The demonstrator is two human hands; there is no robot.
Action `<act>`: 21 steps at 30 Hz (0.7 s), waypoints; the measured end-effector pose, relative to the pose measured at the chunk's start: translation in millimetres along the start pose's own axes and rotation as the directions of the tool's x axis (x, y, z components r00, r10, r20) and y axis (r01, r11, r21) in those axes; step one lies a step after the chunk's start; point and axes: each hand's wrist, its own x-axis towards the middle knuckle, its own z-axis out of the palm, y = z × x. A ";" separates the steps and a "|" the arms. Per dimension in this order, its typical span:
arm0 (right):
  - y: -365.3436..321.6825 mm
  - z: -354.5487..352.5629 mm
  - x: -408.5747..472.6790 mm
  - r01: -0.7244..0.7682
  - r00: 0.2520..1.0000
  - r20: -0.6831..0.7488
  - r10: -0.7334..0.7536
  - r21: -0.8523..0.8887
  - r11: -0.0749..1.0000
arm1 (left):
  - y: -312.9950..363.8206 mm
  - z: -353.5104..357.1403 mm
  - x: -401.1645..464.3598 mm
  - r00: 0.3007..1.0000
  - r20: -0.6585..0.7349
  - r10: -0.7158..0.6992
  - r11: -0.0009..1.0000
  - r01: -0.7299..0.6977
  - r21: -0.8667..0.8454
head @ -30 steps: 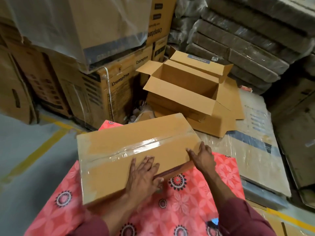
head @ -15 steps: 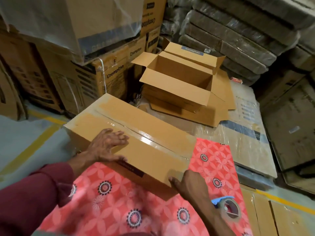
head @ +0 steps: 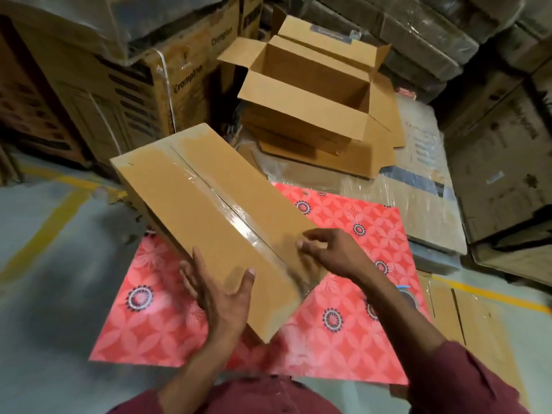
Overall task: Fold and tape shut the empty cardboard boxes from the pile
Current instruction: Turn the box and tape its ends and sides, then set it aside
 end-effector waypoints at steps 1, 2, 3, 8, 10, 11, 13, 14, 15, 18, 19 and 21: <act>7.0 -3.0 15.2 -0.029 0.997 -0.074 0.028 -0.021 0.999 | -2.3 5.5 -6.1 0.996 0.028 -0.080 0.996 0.081 -0.034; 13.7 -5.1 29.1 -0.064 0.993 -0.106 0.059 -0.038 0.997 | -4.6 9.9 -7.6 0.990 0.063 -0.123 0.988 0.129 -0.089; 21.8 -3.9 41.3 -0.096 0.990 -0.105 0.090 -0.052 0.994 | -7.1 13.4 -5.4 0.986 0.104 -0.131 0.973 0.148 -0.176; 59.1 15.2 54.0 -0.083 0.995 -0.056 0.081 -0.034 0.996 | -6.5 20.7 9.3 0.989 0.129 -0.071 0.961 0.102 -0.257; 79.1 11.6 41.3 -0.085 0.994 -0.076 0.084 -0.012 0.996 | 7.0 30.5 10.4 0.993 0.100 -0.059 0.963 0.083 -0.258; 90.5 8.8 32.7 -0.098 0.992 -0.080 0.096 -0.009 0.995 | 15.0 35.4 11.6 0.992 0.113 -0.059 0.966 0.085 -0.242; 118.4 2.5 15.7 -0.122 0.988 -0.100 0.122 0.004 0.992 | 29.8 45.3 17.0 0.979 0.201 -0.032 0.984 0.066 -0.163; 134.6 0.5 9.0 -0.135 0.985 -0.110 0.136 0.018 0.991 | 30.5 52.1 22.5 0.970 0.244 -0.016 0.992 0.045 -0.116; 149.6 -1.4 3.0 -0.145 0.982 -0.115 0.148 0.038 0.989 | 34.8 58.5 27.0 0.957 0.292 -0.007 0.996 0.032 -0.080; 190.7 -5.6 -9.2 -0.130 0.975 -0.166 0.145 0.097 0.987 | 50.5 84.2 30.3 0.919 0.395 0.009 0.999 -0.023 0.029; 199.2 -8.1 -11.4 -0.122 0.972 -0.189 0.142 0.111 0.986 | 53.1 93.5 30.1 0.913 0.407 0.021 0.997 -0.052 0.065; 211.4 -13.7 -11.6 -0.104 0.966 -0.223 0.129 0.121 0.987 | 56.1 110.3 28.1 0.910 0.410 0.051 0.986 -0.112 0.125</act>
